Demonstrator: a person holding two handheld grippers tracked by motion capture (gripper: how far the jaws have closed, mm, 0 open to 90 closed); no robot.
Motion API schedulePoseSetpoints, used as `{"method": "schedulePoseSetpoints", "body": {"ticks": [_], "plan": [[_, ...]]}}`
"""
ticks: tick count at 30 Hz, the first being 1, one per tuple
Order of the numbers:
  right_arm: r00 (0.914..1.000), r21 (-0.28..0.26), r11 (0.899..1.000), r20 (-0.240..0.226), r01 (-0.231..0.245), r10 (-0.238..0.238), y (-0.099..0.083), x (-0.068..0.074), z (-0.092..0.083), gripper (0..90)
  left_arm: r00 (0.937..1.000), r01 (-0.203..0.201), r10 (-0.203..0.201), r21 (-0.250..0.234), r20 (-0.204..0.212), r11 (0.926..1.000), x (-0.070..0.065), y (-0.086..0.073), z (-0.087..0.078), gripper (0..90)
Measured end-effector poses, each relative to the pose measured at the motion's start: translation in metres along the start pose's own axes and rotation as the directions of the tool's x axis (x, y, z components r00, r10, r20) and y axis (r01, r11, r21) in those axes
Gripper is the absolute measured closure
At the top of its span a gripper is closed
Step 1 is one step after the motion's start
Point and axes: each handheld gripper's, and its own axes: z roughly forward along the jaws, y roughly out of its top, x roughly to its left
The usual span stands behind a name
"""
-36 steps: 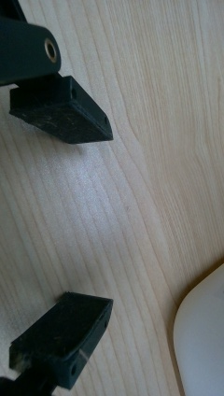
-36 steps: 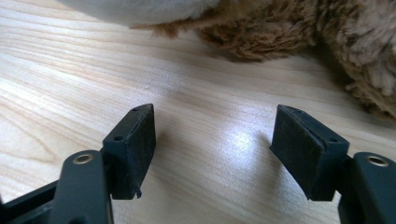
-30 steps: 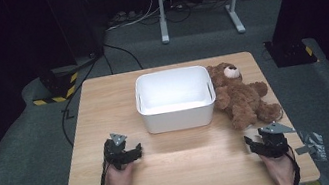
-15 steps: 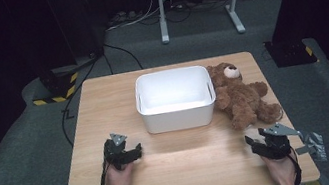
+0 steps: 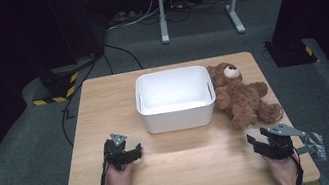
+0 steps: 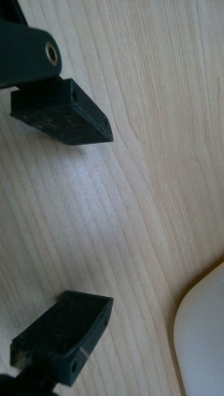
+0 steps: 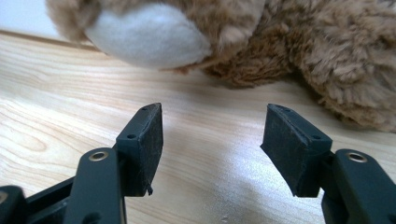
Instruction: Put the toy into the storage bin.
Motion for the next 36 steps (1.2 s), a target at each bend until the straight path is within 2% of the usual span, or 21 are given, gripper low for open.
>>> {"method": "schedulePoseSetpoints", "body": {"ticks": [6, 12, 13, 16, 21, 27, 34, 36], "plan": [[0.9992, -0.008, 0.999, 0.001, -0.041, 0.041, 0.001, -0.003, -0.004, 35.2, 1.0, -0.001, 0.001, 0.0, 0.001, 1.0, 0.0, 0.0, 0.0, 17.8], [0.9984, -0.01, 0.998, 0.002, -0.056, 0.056, 0.003, -0.005, -0.007, 34.2, 1.0, 0.0, 0.0, -0.001, 0.002, 1.0, 0.0, 0.0, 0.0, 17.8], [0.9984, -0.016, 0.998, 0.013, -0.055, 0.055, 0.003, -0.005, -0.006, 34.3, 1.0, 0.0, 0.0, 0.0, 0.002, 1.0, 0.0, 0.0, 0.0, 17.8], [0.9979, 0.001, 0.998, 0.011, -0.064, 0.064, 0.005, -0.007, -0.007, 33.5, 1.0, 0.001, -0.001, -0.001, 0.002, 1.0, 0.0, 0.0, 0.0, 17.8], [0.9979, -0.015, 0.998, 0.024, -0.06, 0.06, 0.006, -0.008, -0.009, 29.9, 1.0, 0.0, 0.0, 0.0, 0.002, 1.0, 0.0, 0.0, 0.0, 17.9], [0.9976, -0.021, 0.997, 0.002, -0.069, 0.069, 0.007, -0.01, -0.015, 27.6, 1.0, 0.0, 0.0, 0.0, 0.002, 1.0, 0.0, 0.0, 0.0, 17.9], [0.9945, -0.082, 0.991, -0.027, -0.103, 0.101, 0.008, -0.016, -0.02, 28.2, 1.0, 0.001, -0.001, -0.001, 0.002, 1.0, 0.0, 0.0, 0.0, 17.8], [0.9936, -0.084, 0.99, -0.037, -0.109, 0.107, 0.01, -0.017, -0.021, 26.6, 1.0, 0.001, -0.001, -0.001, 0.002, 1.0, 0.0, 0.0, 0.0, 17.8]]}}
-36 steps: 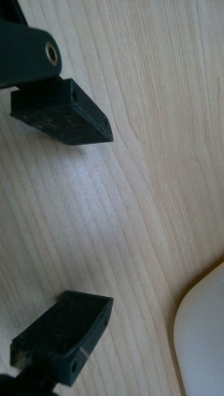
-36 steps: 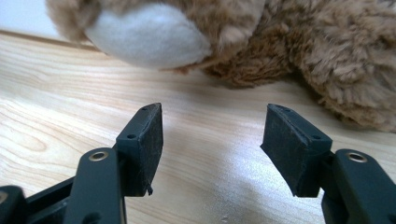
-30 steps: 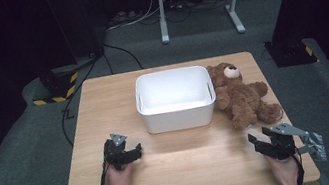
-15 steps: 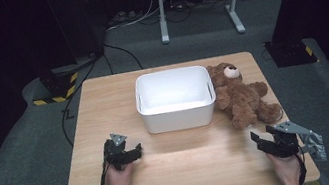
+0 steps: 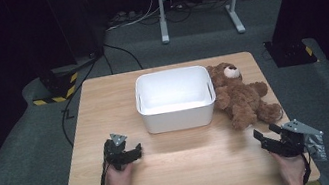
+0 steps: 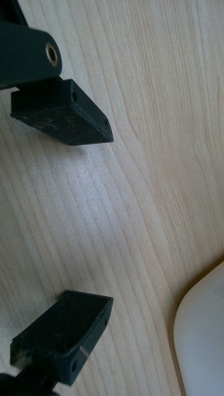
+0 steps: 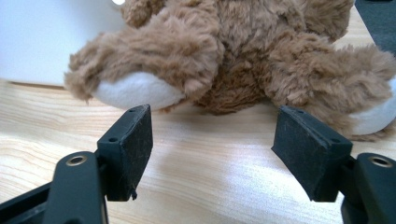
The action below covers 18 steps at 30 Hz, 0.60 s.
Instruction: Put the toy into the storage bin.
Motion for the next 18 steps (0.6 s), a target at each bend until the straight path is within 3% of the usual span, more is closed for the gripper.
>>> {"method": "schedulePoseSetpoints", "body": {"ticks": [11, 18], "plan": [[0.999, -0.019, 0.999, -0.03, -0.033, 0.032, 0.008, -0.006, -0.005, 18.2, 1.0, 0.0, 0.0, 0.0, 0.0, 1.0, 0.0, 0.0, 0.0, 17.8], [0.998, -0.026, 0.999, -0.044, -0.046, 0.045, 0.016, -0.006, -0.006, 17.4, 1.0, -0.001, 0.001, 0.0, 0.0, 1.0, 0.0, 0.0, 0.0, 17.8]]}}
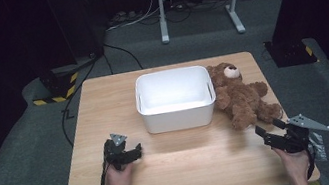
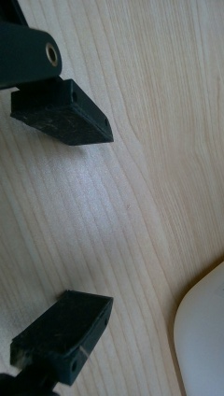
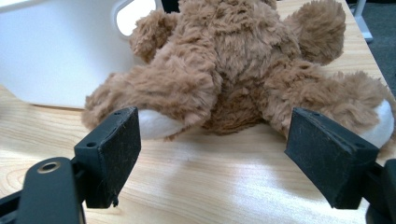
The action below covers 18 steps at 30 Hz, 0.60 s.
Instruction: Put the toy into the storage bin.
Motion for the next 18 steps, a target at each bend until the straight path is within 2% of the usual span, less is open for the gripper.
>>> {"method": "schedulePoseSetpoints", "body": {"ticks": [9, 18], "plan": [[1.0, 0.013, 1.0, -0.001, 0.009, -0.009, 0.007, 0.004, 0.003, 17.6, 1.0, 0.0, 0.0, 0.0, 0.0, 1.0, 0.0, 0.0, 0.0, 17.9], [0.9998, 0.002, 1.0, -0.004, 0.017, -0.017, 0.016, 0.007, 0.004, 17.9, 1.0, 0.001, -0.001, 0.0, 0.0, 1.0, 0.0, 0.0, 0.0, 17.9]]}}
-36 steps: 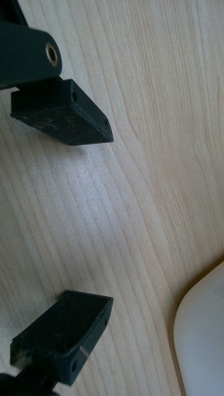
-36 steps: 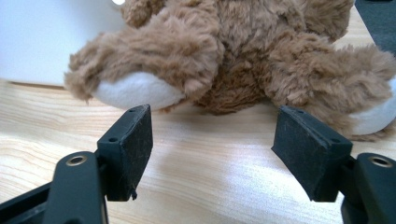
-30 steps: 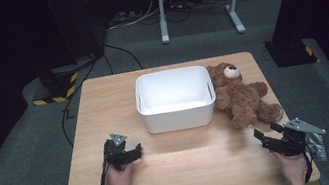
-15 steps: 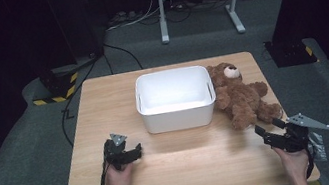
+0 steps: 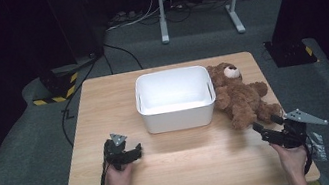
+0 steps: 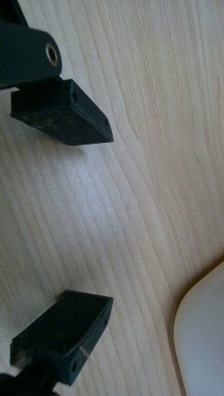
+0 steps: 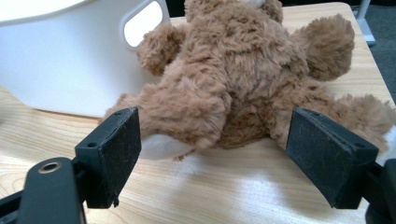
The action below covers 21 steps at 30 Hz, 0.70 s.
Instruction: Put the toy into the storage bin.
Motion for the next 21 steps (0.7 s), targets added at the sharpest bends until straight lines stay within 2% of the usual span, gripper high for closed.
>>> {"method": "schedulePoseSetpoints", "body": {"ticks": [3, 21], "plan": [[0.9997, -0.005, 1.0, -0.025, -0.007, 0.007, 0.003, 0.001, -0.001, 18.1, 1.0, 0.0, 0.0, 0.0, 0.0, 1.0, 0.0, 0.0, 0.0, 17.8], [0.9992, -0.027, 1.0, -0.039, -0.002, 0.001, 0.02, 0.005, 0.004, 18.7, 1.0, 0.0, 0.0, 0.0, 0.0, 1.0, 0.0, 0.0, 0.0, 17.8]]}}
